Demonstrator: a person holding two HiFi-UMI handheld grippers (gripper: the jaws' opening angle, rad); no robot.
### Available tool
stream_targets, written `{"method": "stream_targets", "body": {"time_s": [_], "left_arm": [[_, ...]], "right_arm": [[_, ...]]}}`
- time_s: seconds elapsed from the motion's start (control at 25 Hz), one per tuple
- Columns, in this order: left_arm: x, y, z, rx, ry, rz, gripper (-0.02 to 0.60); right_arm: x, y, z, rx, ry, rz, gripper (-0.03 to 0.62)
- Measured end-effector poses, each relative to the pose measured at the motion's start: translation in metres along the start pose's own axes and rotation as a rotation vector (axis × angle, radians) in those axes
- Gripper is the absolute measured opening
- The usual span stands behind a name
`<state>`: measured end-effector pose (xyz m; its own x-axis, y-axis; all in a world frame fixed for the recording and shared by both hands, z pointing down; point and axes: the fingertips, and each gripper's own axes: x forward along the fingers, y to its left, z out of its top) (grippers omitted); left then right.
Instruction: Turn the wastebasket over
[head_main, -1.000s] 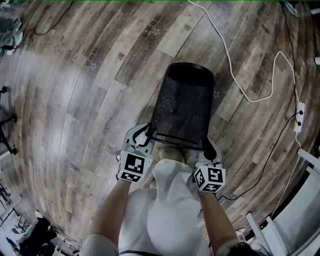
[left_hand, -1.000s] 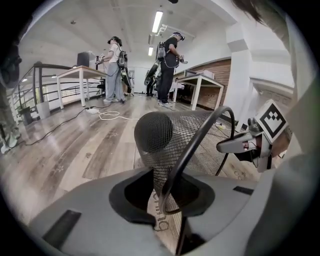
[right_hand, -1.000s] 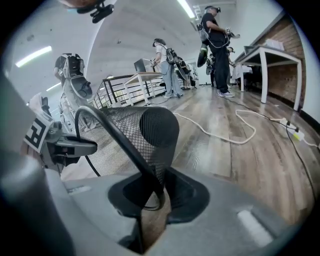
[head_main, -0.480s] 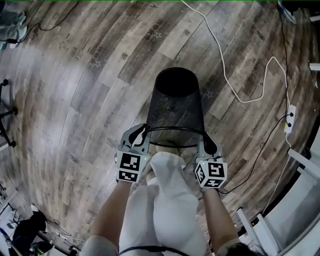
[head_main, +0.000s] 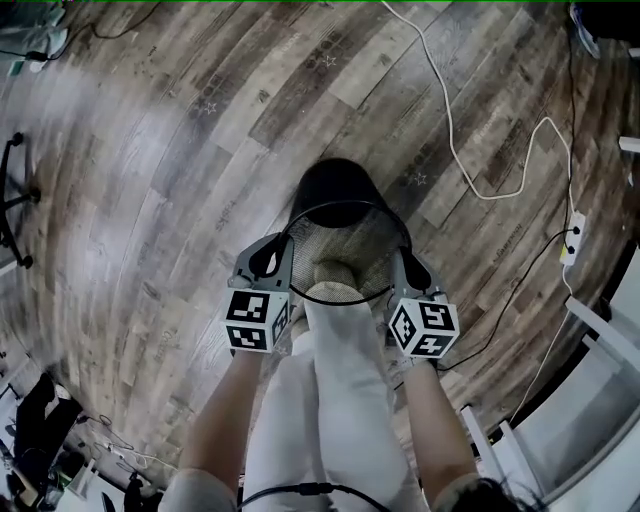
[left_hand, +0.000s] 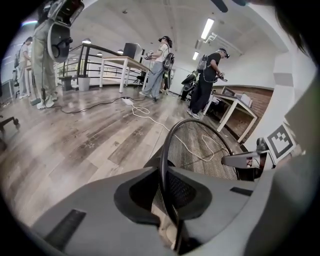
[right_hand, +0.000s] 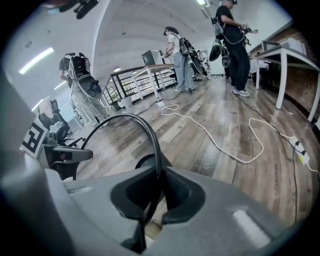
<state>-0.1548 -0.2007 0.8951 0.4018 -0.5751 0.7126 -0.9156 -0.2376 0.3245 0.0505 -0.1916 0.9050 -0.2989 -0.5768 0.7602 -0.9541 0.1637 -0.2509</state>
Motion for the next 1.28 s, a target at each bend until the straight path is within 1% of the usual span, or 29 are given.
{"method": "stream_targets", "body": {"time_s": [0.32,0.52,0.68,1.0,1.28], "left_arm": [[-0.055,-0.018,0.016,-0.065,0.013,0.022,0.029],[-0.097,-0.035,0.034,-0.08,0.02,0.02,0.029],[-0.136,-0.05,0.051,-0.094,0.037,0.023,0.029],[-0.209,-0.075,0.09,-0.077,0.023,0.019,0.03],[-0.277,-0.1,0.119,-0.087,0.006,0.029,0.029]], "right_arm": [[-0.05,0.022,0.027,-0.036,0.025,0.018,0.017],[-0.093,0.038,0.047,-0.052,0.04,0.01,0.017],[-0.132,0.053,0.065,-0.051,0.028,0.018,0.017],[-0.204,0.083,0.099,-0.035,-0.006,0.031,0.018],[-0.269,0.11,0.128,-0.038,-0.021,0.06,0.019]]}}
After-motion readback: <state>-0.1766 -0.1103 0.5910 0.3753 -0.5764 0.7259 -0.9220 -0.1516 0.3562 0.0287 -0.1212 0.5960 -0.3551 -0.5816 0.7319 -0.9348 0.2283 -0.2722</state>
